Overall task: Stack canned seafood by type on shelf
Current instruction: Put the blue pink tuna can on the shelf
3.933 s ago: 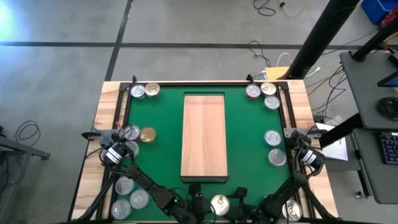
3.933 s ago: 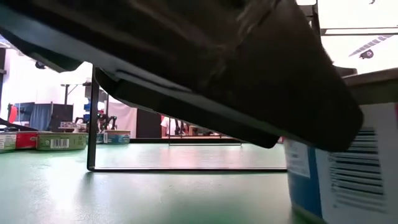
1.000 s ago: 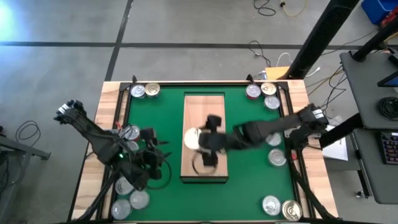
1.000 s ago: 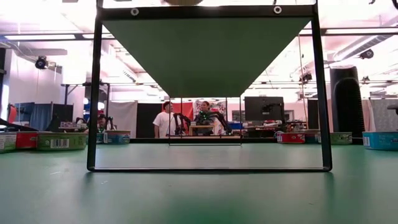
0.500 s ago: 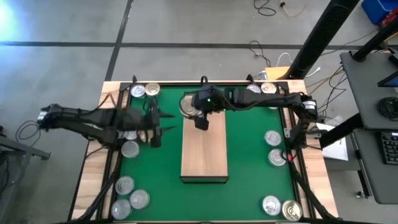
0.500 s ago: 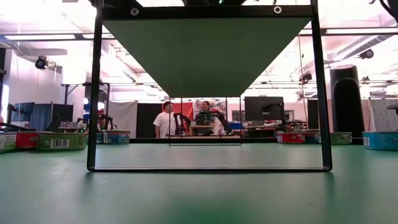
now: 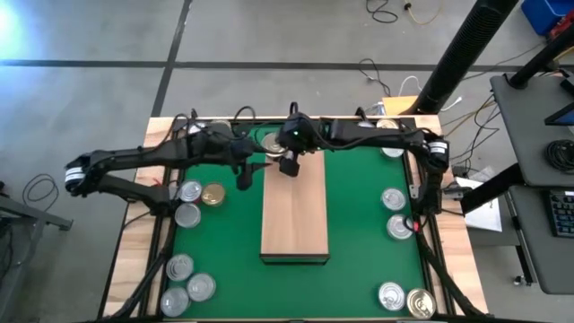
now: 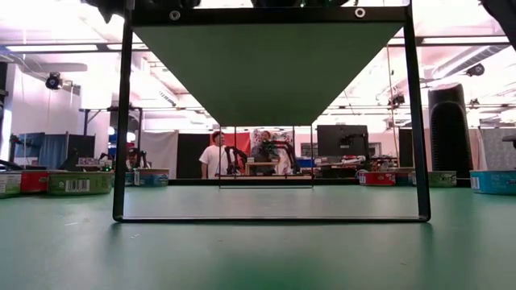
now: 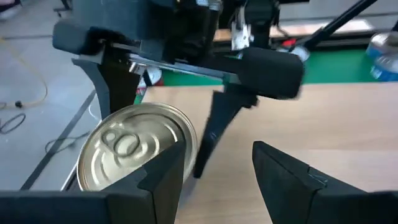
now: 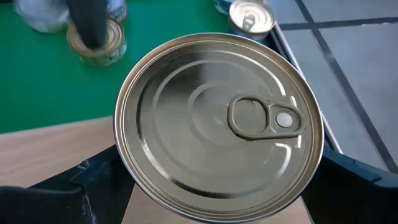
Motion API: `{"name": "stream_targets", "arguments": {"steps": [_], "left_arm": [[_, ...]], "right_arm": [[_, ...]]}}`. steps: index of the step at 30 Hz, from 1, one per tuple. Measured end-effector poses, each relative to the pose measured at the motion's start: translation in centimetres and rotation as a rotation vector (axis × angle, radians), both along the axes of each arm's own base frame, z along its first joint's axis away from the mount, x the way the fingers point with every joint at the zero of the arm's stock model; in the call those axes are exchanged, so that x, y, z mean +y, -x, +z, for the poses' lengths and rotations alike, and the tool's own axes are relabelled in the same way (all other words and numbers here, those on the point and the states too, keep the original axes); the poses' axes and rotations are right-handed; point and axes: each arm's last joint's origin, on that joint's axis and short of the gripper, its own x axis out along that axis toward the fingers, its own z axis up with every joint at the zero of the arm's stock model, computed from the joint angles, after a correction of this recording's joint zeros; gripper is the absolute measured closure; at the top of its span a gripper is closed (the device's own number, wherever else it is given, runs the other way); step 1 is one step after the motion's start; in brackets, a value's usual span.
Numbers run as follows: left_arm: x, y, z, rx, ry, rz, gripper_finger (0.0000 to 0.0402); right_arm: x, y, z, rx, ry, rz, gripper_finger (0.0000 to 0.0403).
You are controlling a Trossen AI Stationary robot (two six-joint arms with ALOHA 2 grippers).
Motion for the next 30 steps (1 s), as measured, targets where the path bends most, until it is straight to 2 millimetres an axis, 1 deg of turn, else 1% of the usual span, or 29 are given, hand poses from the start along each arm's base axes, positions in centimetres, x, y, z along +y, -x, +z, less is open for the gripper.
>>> {"name": "stream_targets", "arguments": {"steps": [4, 7, 11, 15, 23, 27, 30], "left_arm": [[0.9, -1.2, 0.2, 0.005, 0.006, 0.023, 0.0225], [2.0, -1.7, 0.6, 0.013, -0.039, 0.095, 0.0225], [4.2, -2.0, -0.1, 0.045, -0.038, 0.165, 0.0225], [5.9, -2.2, -1.2, 0.075, 0.004, 0.165, 0.0225], [6.6, -3.5, -3.2, 0.127, 0.026, 0.126, 0.0225], [6.8, -3.9, -3.7, 0.136, 0.031, 0.126, 0.0225], [6.8, -3.9, -3.7, 0.135, 0.032, 0.124, 0.0225]], "right_arm": [[-0.3, -0.3, -0.8, 0.021, -0.005, -0.004, 0.0036], [-0.4, -0.4, -1.1, 0.023, -0.011, -0.013, 0.0035], [-0.6, -0.3, -1.2, 0.026, -0.023, -0.027, 0.0034], [-0.6, -0.2, -1.3, 0.038, -0.035, -0.035, 0.0033], [-0.5, 0.0, -1.6, 0.076, -0.045, -0.036, 0.0033], [-0.5, 0.2, -1.6, 0.091, -0.048, -0.036, 0.0033], [-0.4, 0.5, -1.4, 0.106, -0.052, -0.037, 0.0032]]}}
